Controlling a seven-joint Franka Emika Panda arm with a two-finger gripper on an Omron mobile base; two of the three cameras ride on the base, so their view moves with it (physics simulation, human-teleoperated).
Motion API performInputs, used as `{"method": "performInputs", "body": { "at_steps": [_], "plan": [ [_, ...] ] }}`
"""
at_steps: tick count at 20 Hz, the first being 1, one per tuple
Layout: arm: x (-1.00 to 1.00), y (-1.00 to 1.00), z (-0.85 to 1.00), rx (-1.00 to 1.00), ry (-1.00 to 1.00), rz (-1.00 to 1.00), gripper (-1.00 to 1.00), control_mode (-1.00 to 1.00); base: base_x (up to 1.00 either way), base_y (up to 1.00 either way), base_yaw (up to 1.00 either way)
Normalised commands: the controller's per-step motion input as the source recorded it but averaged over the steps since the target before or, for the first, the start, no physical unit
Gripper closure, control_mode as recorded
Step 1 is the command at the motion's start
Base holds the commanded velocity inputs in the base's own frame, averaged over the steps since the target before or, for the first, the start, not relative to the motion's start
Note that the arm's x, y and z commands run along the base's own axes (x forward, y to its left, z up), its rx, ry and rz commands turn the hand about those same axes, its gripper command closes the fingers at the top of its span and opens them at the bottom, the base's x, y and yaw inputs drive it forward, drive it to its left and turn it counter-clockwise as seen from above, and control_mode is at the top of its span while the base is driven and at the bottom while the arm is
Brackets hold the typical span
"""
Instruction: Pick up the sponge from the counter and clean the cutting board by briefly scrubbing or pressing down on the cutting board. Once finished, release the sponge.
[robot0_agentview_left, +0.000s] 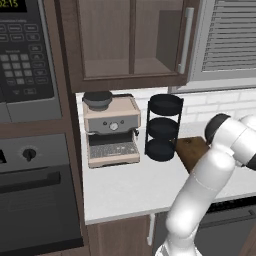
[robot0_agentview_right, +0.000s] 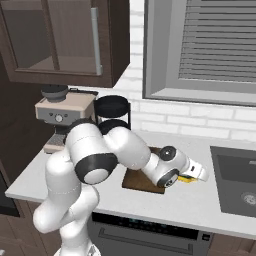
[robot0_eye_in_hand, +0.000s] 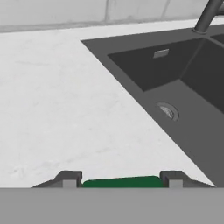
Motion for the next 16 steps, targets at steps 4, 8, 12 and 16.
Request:
{"method": "performInputs", "body": {
  "at_steps": [4, 8, 12, 16],
  "plan": [
    [0.00, -0.31, 0.04, 0.09, 0.24, 0.00, 1.00, -1.00, 0.00, 0.00, 0.00],
    [0.00, -0.14, 0.03, 0.14, 0.28, 0.00, 1.00, -1.00, 0.00, 0.00, 0.00],
    [0.00, -0.03, -0.17, 0.19, 0.07, 0.00, 1.00, -1.00, 0.00, 0.00, 0.00],
    [-0.07, -0.04, -0.05, 0.11, -0.03, 0.00, 1.00, -1.00, 0.00, 0.00, 0.00]
  ]
}}
